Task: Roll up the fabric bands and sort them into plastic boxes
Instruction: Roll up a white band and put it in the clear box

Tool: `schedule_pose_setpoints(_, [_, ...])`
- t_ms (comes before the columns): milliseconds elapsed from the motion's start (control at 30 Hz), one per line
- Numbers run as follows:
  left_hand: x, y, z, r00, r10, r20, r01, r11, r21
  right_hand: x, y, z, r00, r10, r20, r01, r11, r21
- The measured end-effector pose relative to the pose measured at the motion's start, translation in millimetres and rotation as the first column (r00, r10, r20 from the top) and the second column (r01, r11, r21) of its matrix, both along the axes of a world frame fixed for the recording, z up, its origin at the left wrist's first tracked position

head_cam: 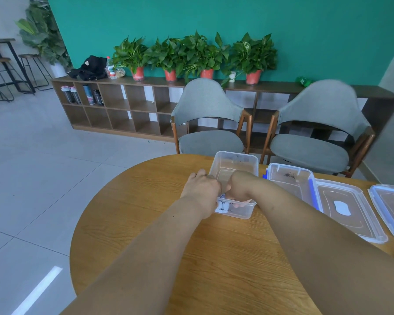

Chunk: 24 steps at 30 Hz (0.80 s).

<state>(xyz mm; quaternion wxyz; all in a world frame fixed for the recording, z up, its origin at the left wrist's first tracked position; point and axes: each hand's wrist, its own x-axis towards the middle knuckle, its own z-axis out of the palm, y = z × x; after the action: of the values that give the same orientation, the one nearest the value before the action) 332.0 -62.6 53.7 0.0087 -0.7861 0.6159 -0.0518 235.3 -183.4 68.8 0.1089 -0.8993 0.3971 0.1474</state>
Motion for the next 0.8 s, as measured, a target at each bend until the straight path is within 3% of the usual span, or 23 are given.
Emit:
schedule_pose_setpoints(433, [-3.7,3.4,4.8,1.000,-0.006,-0.029,0.005,0.999,-0.034,-1.1,-3.0,-1.3,0.996,-0.038,0.081,0.037,0.999,0.011])
schedule_pose_setpoints(600, [-9.8,10.5,16.7,0.999,-0.005,-0.040,0.002,0.998,-0.056,-12.3,5.5,19.8,0.981,-0.043,0.189,0.057,0.996,-0.072])
schedule_pose_setpoints(800, [-35.2,24.4,37.8,0.997,-0.047,-0.057,0.041,0.994,-0.104,-50.2,27.9,52.9,0.977,-0.065,0.204,0.098,0.983,-0.157])
